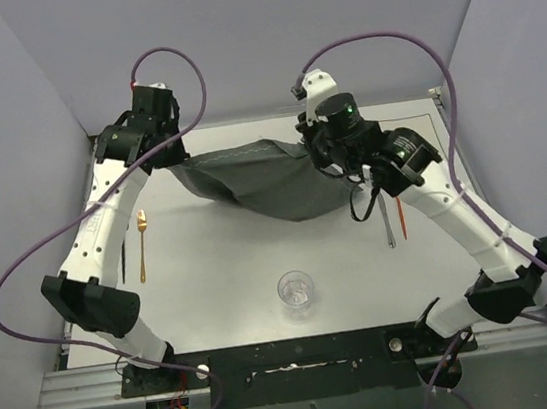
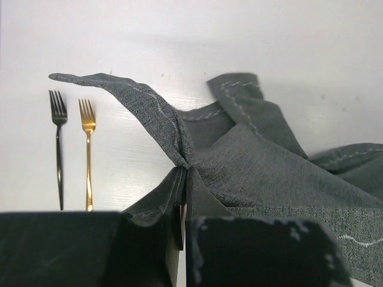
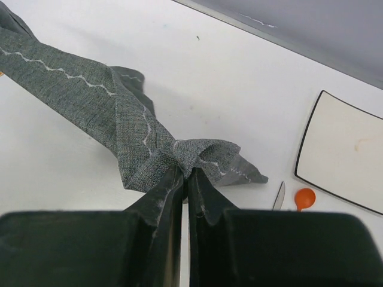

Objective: Set the dinner table for one person
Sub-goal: Flatten out the napkin at the center of the board.

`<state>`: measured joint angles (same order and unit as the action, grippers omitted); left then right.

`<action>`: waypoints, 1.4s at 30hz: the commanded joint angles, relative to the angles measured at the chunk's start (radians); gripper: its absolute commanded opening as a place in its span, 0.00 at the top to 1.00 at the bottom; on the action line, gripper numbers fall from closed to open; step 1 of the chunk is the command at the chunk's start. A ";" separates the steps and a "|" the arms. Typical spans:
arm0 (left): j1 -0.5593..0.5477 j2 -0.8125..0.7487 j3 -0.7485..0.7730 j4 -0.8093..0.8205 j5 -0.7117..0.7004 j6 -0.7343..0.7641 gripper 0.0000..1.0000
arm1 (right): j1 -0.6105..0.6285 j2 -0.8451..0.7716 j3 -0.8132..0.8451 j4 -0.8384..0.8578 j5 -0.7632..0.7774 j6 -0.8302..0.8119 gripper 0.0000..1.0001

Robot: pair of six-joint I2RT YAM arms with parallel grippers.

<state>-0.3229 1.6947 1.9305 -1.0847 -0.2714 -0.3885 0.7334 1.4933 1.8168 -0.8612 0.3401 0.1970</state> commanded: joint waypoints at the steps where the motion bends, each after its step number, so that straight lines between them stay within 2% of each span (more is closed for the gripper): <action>1: -0.075 -0.124 0.060 -0.004 -0.154 0.078 1.00 | 0.037 -0.143 -0.065 0.113 0.095 -0.001 1.00; 10: -0.269 -0.238 0.079 0.009 -0.327 0.120 1.00 | 0.109 -0.291 -0.121 0.219 0.165 -0.070 1.00; 18: -0.388 -0.301 0.091 0.020 -0.499 0.139 1.00 | 0.122 -0.305 -0.086 0.199 0.259 -0.112 1.00; 23: -0.482 -0.362 0.060 0.107 -0.635 0.194 1.00 | 0.121 -0.308 -0.075 0.189 0.303 -0.133 1.00; 28: -0.625 -0.419 -0.004 0.274 -0.824 0.340 1.00 | 0.122 -0.330 -0.094 0.224 0.327 -0.163 1.00; 32: -0.708 -0.431 -0.084 0.506 -0.956 0.574 1.00 | 0.122 -0.332 -0.106 0.256 0.342 -0.188 1.00; 35: -0.725 -0.428 -0.168 0.761 -1.015 0.752 1.00 | 0.123 -0.305 -0.093 0.250 0.367 -0.200 1.00; 42: -0.709 -0.389 -0.290 1.136 -1.051 1.011 1.00 | 0.123 -0.232 -0.077 0.219 0.437 -0.199 1.00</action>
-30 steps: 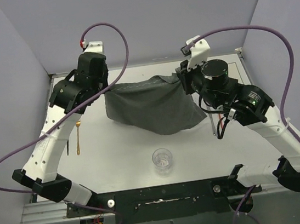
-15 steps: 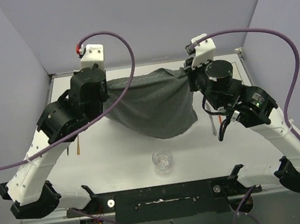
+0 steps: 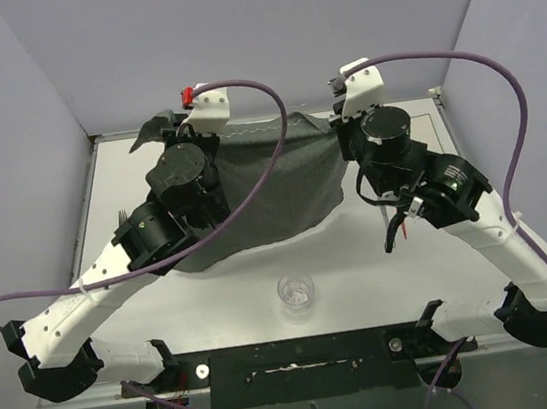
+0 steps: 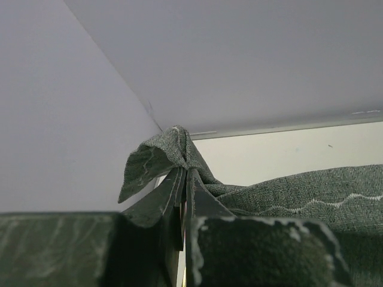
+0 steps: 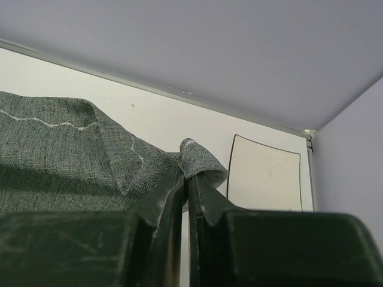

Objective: Set the dinner table for one person
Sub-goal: Flatten out the napkin at the center of the board.

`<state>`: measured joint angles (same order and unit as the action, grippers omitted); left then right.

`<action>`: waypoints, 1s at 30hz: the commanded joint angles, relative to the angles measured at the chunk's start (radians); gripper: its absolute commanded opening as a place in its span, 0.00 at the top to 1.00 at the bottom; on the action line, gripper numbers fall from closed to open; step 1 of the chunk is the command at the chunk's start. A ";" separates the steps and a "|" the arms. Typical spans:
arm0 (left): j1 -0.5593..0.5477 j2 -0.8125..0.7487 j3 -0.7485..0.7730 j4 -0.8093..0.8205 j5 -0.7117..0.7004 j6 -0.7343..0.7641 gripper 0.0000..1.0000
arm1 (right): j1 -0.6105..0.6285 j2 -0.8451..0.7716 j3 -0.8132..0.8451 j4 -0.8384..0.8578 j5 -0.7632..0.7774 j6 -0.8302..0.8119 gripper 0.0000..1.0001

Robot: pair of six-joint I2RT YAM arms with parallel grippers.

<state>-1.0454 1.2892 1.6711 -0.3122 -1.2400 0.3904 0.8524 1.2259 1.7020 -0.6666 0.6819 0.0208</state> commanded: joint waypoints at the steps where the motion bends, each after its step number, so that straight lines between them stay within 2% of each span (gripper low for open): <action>1: 0.025 0.026 -0.042 0.401 -0.086 0.257 1.00 | 0.003 0.048 0.045 0.014 0.105 -0.020 1.00; 4: 0.051 0.046 -0.051 0.416 -0.076 0.249 1.00 | 0.003 0.088 0.068 -0.041 0.122 0.012 1.00; 6: 0.075 0.053 -0.040 0.361 -0.056 0.200 1.00 | 0.001 0.105 0.059 -0.050 0.127 0.016 1.00; 7: 0.095 0.060 -0.018 0.277 -0.034 0.128 1.00 | 0.001 0.112 0.050 -0.046 0.131 0.016 1.00; 10: 0.204 0.117 0.119 -0.187 0.109 -0.287 1.00 | 0.000 0.138 0.032 -0.032 0.147 0.011 1.00; 12: 0.294 0.155 0.177 -0.381 0.250 -0.443 1.00 | -0.002 0.162 0.039 -0.024 0.159 0.000 1.00; 15: 0.334 0.188 0.135 -0.344 0.288 -0.429 1.00 | -0.011 0.204 0.051 0.010 0.180 -0.037 1.00; 18: 0.417 0.238 0.166 -0.418 0.397 -0.512 1.00 | -0.051 0.260 0.078 0.021 0.176 -0.055 1.00; 24: 0.529 0.325 0.173 -0.425 0.527 -0.559 1.00 | -0.207 0.378 0.126 -0.001 0.020 0.014 1.00; 30: 0.593 0.452 0.203 -0.413 0.607 -0.579 1.00 | -0.305 0.535 0.180 0.055 -0.074 -0.003 1.00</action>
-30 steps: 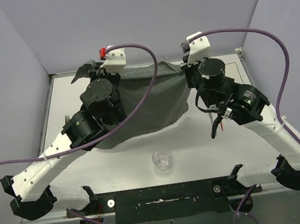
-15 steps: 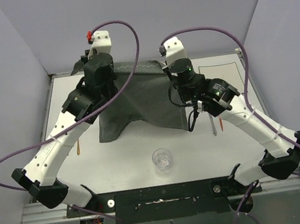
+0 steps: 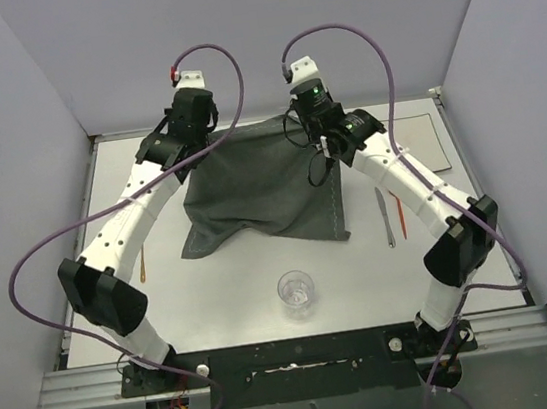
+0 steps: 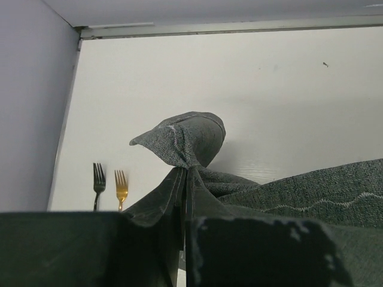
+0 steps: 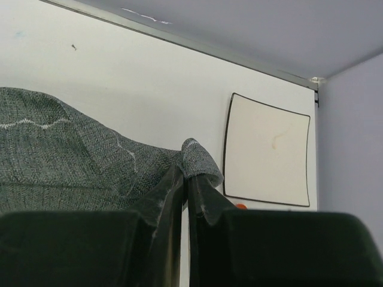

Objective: Set the dinner table for one person
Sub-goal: Flatten out the napkin at the center of the board.

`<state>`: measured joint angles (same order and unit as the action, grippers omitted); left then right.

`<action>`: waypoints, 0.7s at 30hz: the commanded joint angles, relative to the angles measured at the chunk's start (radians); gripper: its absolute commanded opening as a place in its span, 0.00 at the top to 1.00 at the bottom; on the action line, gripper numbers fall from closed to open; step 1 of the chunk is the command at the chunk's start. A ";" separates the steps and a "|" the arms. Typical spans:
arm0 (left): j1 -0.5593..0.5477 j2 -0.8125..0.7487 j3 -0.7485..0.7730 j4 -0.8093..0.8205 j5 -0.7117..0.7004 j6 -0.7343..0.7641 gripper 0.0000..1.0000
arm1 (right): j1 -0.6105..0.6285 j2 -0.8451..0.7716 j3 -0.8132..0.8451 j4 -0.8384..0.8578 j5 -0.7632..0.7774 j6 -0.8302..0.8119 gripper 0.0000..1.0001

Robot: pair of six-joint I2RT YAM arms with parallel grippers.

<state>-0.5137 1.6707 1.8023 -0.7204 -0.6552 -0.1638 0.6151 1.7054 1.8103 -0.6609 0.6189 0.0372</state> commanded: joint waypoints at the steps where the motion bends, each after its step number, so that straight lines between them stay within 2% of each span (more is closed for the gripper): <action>1: 0.070 0.096 0.084 -0.003 0.032 -0.025 1.00 | -0.079 0.085 0.088 0.056 -0.019 -0.020 1.00; 16: 0.122 0.427 0.292 -0.005 0.081 -0.032 1.00 | -0.210 0.498 0.412 0.028 -0.087 -0.026 1.00; 21: 0.125 0.462 0.287 -0.015 0.090 -0.040 1.00 | -0.221 0.529 0.436 0.020 -0.119 -0.031 1.00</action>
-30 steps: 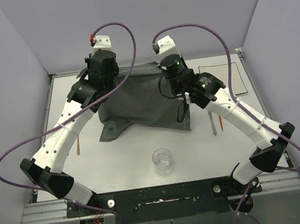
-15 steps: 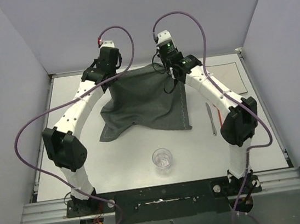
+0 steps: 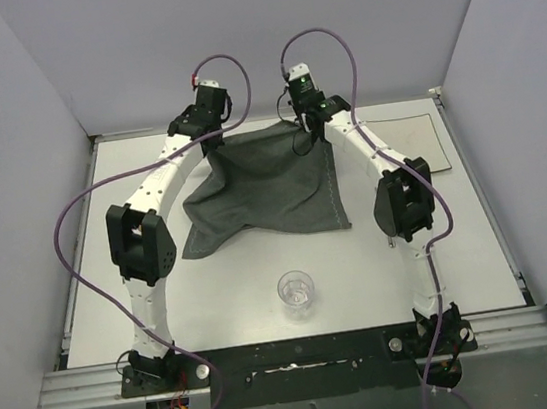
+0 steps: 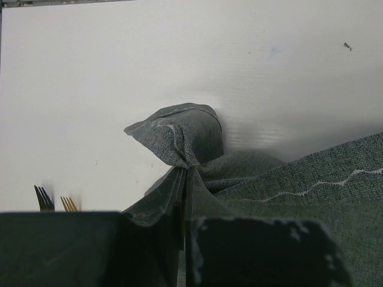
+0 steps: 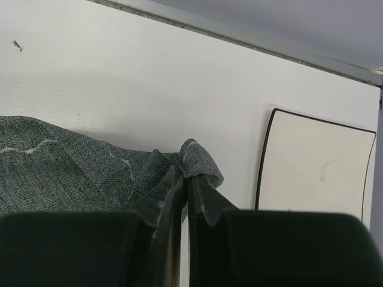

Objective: Set the dinner table for one person
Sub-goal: Flatten out the napkin at the center of the board.

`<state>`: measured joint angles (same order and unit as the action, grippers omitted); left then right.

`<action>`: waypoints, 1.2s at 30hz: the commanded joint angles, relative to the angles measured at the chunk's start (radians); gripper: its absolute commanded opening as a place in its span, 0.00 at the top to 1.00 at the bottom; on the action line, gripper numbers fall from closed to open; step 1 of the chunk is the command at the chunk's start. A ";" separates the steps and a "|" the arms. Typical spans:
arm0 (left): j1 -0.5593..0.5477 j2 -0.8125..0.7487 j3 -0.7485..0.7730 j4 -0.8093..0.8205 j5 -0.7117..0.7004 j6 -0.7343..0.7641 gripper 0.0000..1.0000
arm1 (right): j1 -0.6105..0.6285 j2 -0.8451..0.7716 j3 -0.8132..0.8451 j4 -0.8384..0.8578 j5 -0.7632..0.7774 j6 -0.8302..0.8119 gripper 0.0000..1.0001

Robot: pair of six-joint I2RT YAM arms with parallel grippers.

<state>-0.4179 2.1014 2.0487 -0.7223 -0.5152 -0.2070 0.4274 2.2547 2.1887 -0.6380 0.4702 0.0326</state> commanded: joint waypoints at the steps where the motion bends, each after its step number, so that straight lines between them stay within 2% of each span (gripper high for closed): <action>1: 0.032 0.032 0.040 -0.014 -0.045 0.003 1.00 | -0.037 -0.018 0.066 -0.011 0.016 -0.025 1.00; 3: 0.036 0.036 0.047 -0.022 -0.039 0.003 0.84 | -0.046 -0.003 0.110 -0.045 0.003 -0.018 1.00; 4: 0.036 0.035 0.053 -0.024 -0.044 0.005 0.72 | -0.050 0.007 0.158 -0.068 -0.004 -0.016 0.93; 6: 0.036 0.030 0.067 -0.025 -0.054 0.014 0.35 | -0.060 0.019 0.215 -0.112 -0.018 -0.003 0.56; 7: 0.036 0.029 0.076 -0.034 -0.054 0.015 0.24 | -0.065 0.010 0.220 -0.123 -0.027 0.011 0.42; 8: 0.036 0.026 0.087 -0.042 -0.054 0.014 0.17 | -0.071 -0.009 0.212 -0.124 -0.047 0.026 0.32; 11: 0.036 0.004 0.099 -0.058 -0.043 0.014 0.12 | -0.081 -0.080 0.149 -0.107 -0.116 0.054 0.11; 12: 0.035 -0.008 0.094 -0.061 -0.032 0.014 0.11 | -0.083 -0.100 0.129 -0.107 -0.129 0.060 0.07; 14: 0.033 -0.035 0.079 -0.067 -0.002 0.012 0.09 | -0.082 -0.128 0.104 -0.122 -0.166 0.066 0.05; 17: 0.020 -0.064 0.051 -0.093 0.049 0.009 0.11 | -0.078 -0.154 0.068 -0.175 -0.240 0.089 0.17; 19: 0.003 -0.079 0.015 -0.109 0.080 0.008 0.14 | -0.071 -0.178 0.004 -0.185 -0.291 0.112 0.34; 21: -0.004 -0.092 -0.025 -0.129 0.115 -0.018 0.24 | -0.063 -0.200 -0.089 -0.167 -0.335 0.130 0.64; 22: -0.005 -0.098 -0.052 -0.130 0.134 -0.032 0.35 | -0.058 -0.206 -0.131 -0.153 -0.354 0.133 0.84; 23: -0.005 -0.100 -0.077 -0.128 0.147 -0.048 0.47 | -0.052 -0.206 -0.162 -0.142 -0.364 0.138 0.98; 25: -0.005 -0.092 -0.115 -0.121 0.167 -0.070 0.72 | -0.043 -0.186 -0.184 -0.139 -0.389 0.143 1.00; 28: -0.008 -0.051 -0.104 -0.148 0.199 -0.100 0.99 | -0.043 -0.143 -0.170 -0.146 -0.469 0.157 1.00; 31: -0.021 -0.004 -0.075 -0.174 0.232 -0.107 1.00 | -0.035 -0.097 -0.155 -0.155 -0.538 0.177 1.00; 36: -0.027 0.074 -0.041 -0.184 0.258 -0.109 1.00 | -0.004 -0.002 -0.082 -0.189 -0.539 0.161 1.00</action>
<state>-0.4366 2.1056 1.9373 -0.9005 -0.3016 -0.2928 0.4019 2.2013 2.0155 -0.8192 -0.0223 0.1921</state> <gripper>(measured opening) 0.007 0.022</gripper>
